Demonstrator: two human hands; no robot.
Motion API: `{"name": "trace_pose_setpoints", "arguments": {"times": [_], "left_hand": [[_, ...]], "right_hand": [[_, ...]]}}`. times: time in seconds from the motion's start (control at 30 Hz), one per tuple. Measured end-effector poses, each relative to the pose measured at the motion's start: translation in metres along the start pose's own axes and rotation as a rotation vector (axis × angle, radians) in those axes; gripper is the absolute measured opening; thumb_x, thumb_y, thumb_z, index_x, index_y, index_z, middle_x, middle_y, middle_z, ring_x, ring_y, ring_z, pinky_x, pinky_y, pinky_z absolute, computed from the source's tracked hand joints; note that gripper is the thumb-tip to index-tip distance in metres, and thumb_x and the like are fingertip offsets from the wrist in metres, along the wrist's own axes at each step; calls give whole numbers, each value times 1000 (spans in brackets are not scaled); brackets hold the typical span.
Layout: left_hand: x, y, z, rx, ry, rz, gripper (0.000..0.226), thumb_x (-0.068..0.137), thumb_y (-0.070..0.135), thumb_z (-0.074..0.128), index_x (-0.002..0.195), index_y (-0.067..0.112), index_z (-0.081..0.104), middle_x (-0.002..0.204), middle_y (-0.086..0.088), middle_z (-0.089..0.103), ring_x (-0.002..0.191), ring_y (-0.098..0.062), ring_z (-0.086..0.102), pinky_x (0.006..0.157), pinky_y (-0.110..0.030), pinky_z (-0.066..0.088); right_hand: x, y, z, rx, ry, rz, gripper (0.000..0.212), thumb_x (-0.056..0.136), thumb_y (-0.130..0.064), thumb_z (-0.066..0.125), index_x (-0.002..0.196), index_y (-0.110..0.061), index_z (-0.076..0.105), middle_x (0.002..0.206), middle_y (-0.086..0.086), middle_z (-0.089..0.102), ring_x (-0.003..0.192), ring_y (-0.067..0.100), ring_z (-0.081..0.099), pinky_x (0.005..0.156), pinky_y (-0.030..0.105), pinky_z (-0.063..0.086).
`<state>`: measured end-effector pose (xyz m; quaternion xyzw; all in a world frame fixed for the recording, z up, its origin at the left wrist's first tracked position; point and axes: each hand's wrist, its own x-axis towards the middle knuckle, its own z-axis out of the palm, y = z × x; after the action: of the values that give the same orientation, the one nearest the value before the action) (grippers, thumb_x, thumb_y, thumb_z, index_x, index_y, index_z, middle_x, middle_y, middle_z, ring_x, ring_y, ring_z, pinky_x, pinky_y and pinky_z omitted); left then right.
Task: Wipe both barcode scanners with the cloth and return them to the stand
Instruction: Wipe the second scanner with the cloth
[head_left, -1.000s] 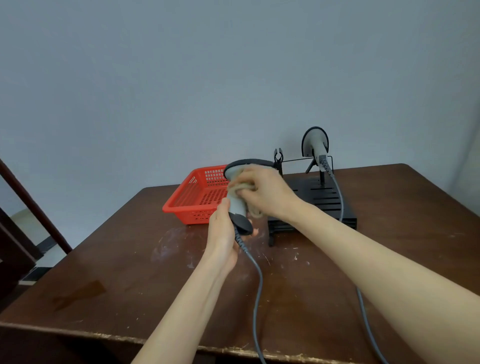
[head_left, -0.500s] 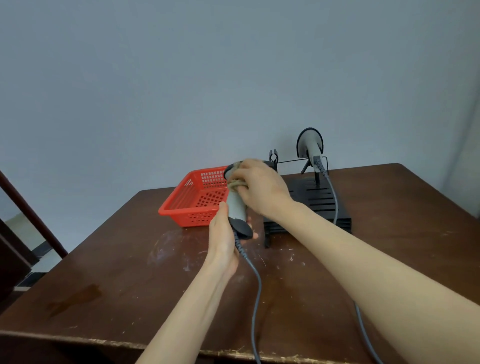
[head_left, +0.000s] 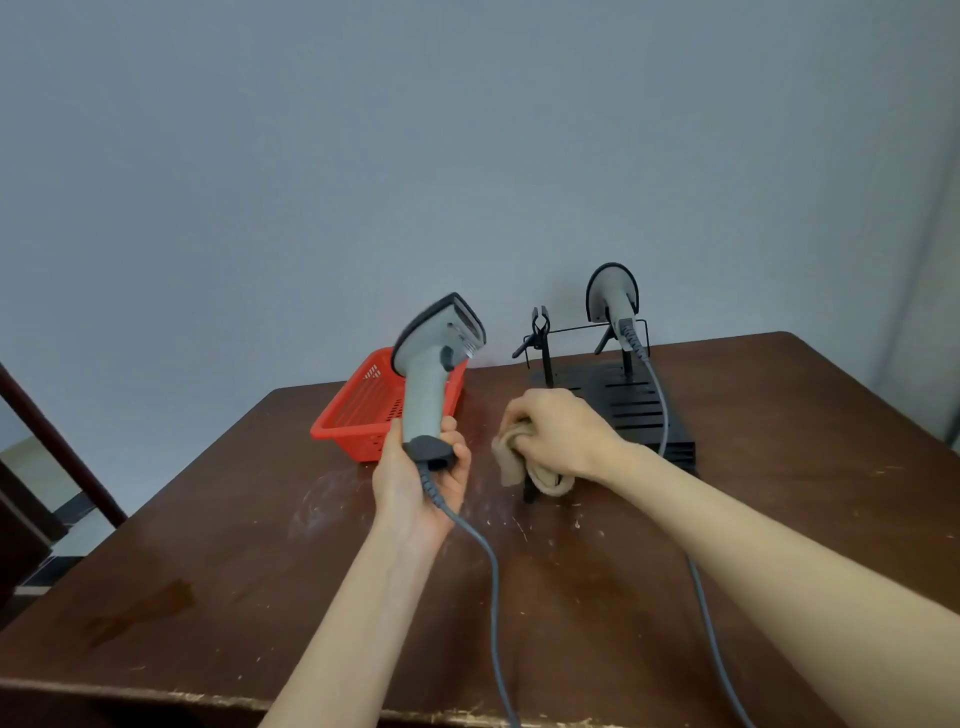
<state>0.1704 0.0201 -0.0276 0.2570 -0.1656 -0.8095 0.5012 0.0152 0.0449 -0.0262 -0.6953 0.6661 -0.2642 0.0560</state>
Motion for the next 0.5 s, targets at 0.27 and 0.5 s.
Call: {"name": "trace_pose_setpoints", "arguments": {"times": [0.27, 0.5], "left_hand": [[-5, -8, 4, 120, -41, -21, 43, 98, 43, 38, 101, 3, 55, 60, -8, 57, 38, -12, 52, 36, -20, 48], [3, 0, -12, 129, -38, -36, 60, 91, 60, 37, 93, 3, 56, 57, -4, 57, 39, -10, 53, 37, -18, 48]], "right_hand": [[16, -39, -22, 354, 326, -166, 24, 77, 0, 55, 87, -15, 71, 91, -6, 55, 88, 9, 50, 78, 21, 40], [7, -23, -26, 395, 96, 95, 12, 70, -13, 58, 70, -15, 70, 79, -1, 71, 85, 13, 63, 79, 30, 51]]}}
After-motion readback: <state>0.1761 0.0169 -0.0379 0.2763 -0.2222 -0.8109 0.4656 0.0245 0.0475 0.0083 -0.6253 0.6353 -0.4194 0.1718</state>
